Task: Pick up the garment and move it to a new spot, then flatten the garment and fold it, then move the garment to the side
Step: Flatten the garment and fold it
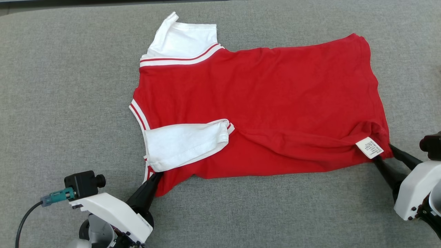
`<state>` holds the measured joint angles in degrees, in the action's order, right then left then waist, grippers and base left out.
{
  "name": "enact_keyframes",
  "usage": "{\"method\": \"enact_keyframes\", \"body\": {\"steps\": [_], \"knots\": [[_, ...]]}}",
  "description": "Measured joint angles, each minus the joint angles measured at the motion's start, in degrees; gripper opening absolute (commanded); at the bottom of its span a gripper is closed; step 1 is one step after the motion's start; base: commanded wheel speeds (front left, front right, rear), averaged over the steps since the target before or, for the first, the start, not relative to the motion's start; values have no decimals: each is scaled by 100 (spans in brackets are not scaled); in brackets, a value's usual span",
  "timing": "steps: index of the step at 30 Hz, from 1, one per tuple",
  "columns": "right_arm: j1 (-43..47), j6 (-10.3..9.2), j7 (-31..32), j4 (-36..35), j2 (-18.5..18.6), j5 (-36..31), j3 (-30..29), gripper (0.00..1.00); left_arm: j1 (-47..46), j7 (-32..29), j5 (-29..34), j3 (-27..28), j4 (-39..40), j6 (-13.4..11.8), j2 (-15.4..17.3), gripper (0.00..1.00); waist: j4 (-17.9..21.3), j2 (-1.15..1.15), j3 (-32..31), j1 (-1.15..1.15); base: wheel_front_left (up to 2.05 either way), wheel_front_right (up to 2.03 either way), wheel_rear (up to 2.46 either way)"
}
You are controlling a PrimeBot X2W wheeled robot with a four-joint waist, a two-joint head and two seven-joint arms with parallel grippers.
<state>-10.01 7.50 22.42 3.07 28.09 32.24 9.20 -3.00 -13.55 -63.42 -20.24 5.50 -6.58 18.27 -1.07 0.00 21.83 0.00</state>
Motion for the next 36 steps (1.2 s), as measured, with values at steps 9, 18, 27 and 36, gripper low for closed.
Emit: {"method": "enact_keyframes", "body": {"steps": [9, 18, 27, 36], "knots": [[-58, 0, -67, 138, 67, 486, 133, 0, -103, -142, -229, 148, -130, 198, 147, 0, 14, 0, -129, 0, 0, 0, 0], [164, 0, -5, 131, 349, 880, 22, 0, -45, -388, -383, 333, 218, 163, 488, 0, 57, 0, -364, 0, 0, 0, 0], [669, 0, 359, -11, 649, 1177, -68, 0, 576, -459, -480, 364, 777, 57, 650, 0, 154, 0, -649, 0, 0, 0, 0], [1272, 0, 895, -252, 1051, 1467, -349, 0, 1078, -558, -437, 199, 1584, -118, 758, 0, 193, 0, -757, 0, 0, 0, 0]]}}
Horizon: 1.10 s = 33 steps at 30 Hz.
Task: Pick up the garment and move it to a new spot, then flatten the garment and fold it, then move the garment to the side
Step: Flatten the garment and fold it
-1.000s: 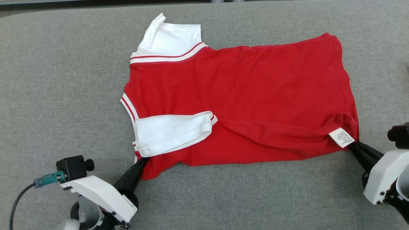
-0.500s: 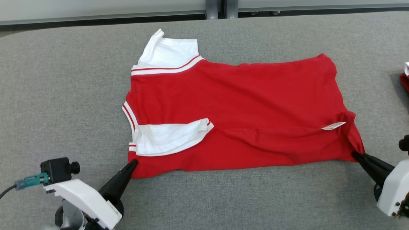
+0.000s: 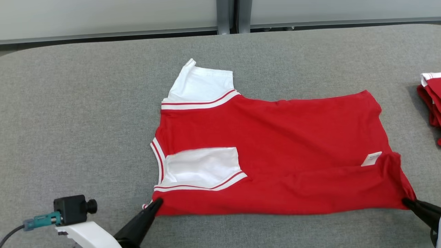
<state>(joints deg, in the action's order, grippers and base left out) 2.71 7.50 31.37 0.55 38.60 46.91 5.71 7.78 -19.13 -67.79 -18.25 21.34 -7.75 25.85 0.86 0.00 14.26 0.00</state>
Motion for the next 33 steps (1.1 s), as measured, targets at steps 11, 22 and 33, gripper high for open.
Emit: {"method": "enact_keyframes", "body": {"steps": [11, 22, 33], "knots": [[260, 0, 358, 153, -185, -25, 4, 0, -273, 157, 270, -280, -759, 16, -300, 0, 111, 0, 190, 0, 0, 0, 0], [416, 0, 330, 491, -230, -425, -238, 100, 22, 517, 268, -148, -1099, 3, -406, 100, 123, 0, -142, 0, 0, 0, 0], [-211, -1, 211, -601, -200, -768, -768, 100, -502, 497, 1178, -54, -237, -326, 207, 100, 143, 0, -38, 0, 0, 0, 0]]}}
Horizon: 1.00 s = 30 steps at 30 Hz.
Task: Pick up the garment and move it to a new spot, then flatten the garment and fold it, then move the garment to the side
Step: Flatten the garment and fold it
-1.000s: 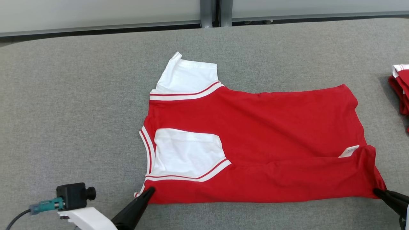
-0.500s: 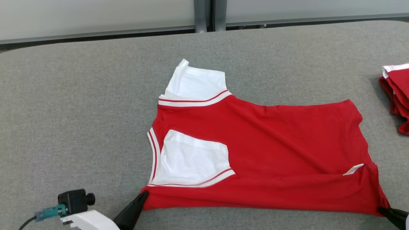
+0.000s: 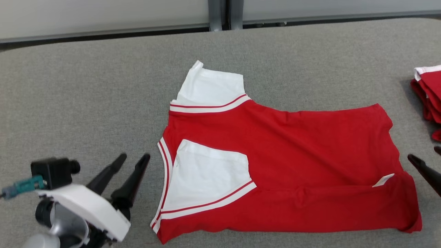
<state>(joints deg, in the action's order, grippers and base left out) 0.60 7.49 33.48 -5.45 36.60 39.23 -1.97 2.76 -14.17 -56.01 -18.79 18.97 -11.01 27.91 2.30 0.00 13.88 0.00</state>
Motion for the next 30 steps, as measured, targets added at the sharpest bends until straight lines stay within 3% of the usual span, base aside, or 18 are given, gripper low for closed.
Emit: {"method": "enact_keyframes", "body": {"steps": [3, 8, 14, 20, 30], "knots": [[-594, 1, 88, -140, -2, -147, 35, 100, -957, -309, 96, -9, -10, 4, 41, 100, 22, 0, 329, 0, 0, 0, 0], [-1614, 1, 298, 156, -91, -522, 321, 100, -2592, -912, 256, -260, -679, 232, 32, 100, 55, 0, 962, 0, 0, 0, 0], [-2578, 1, 354, 901, -266, -931, 697, 100, -4149, -1367, 236, -632, -1906, 586, -481, 100, 105, 0, 1697, 0, 0, 0, 0], [-3049, 1, 186, 1321, -430, -992, 1111, 100, -4748, -1435, 307, -869, -2911, 820, -761, 100, 275, 0, 1848, 0, 0, 0, 0], [-3503, 1, -76, 1694, -390, -901, 1649, 100, -5249, -1393, 419, -1029, -3768, 1092, -896, 100, 433, 0, 1888, 0, 0, 0, 0]]}}
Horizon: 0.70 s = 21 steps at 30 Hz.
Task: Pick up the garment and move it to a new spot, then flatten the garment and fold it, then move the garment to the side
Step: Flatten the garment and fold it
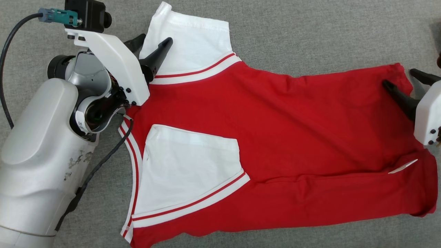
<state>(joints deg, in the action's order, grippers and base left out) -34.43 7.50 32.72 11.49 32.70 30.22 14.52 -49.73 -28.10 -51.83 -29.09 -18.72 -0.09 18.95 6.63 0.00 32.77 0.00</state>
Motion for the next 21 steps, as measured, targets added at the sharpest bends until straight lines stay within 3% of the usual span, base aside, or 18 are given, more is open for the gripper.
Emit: {"method": "enact_keyframes", "body": {"steps": [1, 2, 3, 4, 5, 12, 21], "knots": [[-43, 0, -9, 13, 15, 5, 73, 100, -26, 30, 0, -3, -58, 13, -20, 100, 0, 0, 2, 0, 0, 0, 0], [-87, 0, -53, 24, 31, 9, 138, 100, -44, 42, 0, -11, -105, 60, -33, 94, -2, 0, 3, 0, 0, 0, 0], [-133, 0, -69, 58, 31, 12, 182, 93, -63, 60, -3, -18, -157, 110, -47, 60, -6, 0, 3, 0, 0, 0, 0], [-175, 0, -108, 86, 31, 37, 226, 36, -82, 69, -21, -29, -196, 169, -59, 0, -12, 0, 5, 0, 0, 0, 0], [-215, 0, -123, 131, 31, 67, 257, 1, -91, 75, -48, -37, -221, 234, -78, 0, -21, 0, 7, 0, 0, 0, 0], [-390, 1, -510, 464, 138, 47, 315, 0, -14, 681, -156, 203, 4, 358, -152, 0, -180, 0, -23, 0, 0, 0, 0], [-427, 1, -1123, 761, 332, -68, 366, 0, 483, 922, -471, 456, 961, 371, -81, 0, -439, 0, -221, 0, 0, 0, 0]]}}
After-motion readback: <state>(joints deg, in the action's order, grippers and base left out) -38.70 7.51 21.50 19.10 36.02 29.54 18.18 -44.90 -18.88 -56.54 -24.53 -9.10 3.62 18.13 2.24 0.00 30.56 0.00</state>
